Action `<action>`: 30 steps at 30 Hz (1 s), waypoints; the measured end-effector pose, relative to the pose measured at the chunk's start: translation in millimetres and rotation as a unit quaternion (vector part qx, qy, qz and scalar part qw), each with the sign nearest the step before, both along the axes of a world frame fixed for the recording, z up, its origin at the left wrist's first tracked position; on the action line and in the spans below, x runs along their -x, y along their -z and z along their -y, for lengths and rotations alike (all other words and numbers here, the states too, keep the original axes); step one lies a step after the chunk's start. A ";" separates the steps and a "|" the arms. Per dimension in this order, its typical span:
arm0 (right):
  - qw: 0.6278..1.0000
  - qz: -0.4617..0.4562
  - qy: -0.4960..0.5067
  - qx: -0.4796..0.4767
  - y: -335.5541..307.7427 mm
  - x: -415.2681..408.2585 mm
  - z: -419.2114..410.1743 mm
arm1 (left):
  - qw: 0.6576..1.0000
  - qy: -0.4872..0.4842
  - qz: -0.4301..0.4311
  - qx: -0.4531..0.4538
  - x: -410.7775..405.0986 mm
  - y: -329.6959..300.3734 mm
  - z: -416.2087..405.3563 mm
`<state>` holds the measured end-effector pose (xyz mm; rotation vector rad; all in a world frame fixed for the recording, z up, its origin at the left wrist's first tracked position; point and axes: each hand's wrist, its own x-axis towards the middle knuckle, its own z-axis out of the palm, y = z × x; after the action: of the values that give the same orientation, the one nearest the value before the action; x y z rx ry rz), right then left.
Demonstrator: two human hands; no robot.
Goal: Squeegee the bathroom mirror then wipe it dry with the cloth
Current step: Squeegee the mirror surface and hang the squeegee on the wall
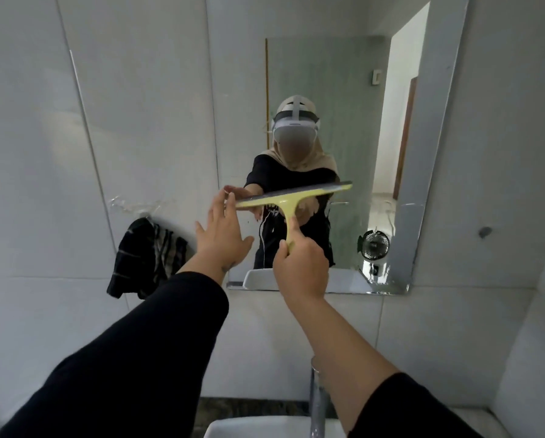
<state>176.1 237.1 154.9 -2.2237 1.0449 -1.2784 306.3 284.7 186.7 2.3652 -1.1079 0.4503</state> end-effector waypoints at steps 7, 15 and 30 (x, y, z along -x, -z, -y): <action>0.982 -0.157 0.011 0.101 2.4 14.0 7.0 | 1.000 0.006 -0.028 -0.012 5.1 21.5 2.6; 0.959 -0.230 0.046 0.157 2.1 55.3 39.3 | 0.998 0.025 -0.051 -0.025 24.5 50.7 15.1; 0.981 -0.158 0.073 0.091 34.6 99.6 72.4 | 0.997 0.049 -0.032 -0.056 49.3 66.7 39.2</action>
<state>76.5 164.7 120.3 -2.5951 1.2697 -1.1411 257.0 245.5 120.0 2.3901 -1.2420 0.2814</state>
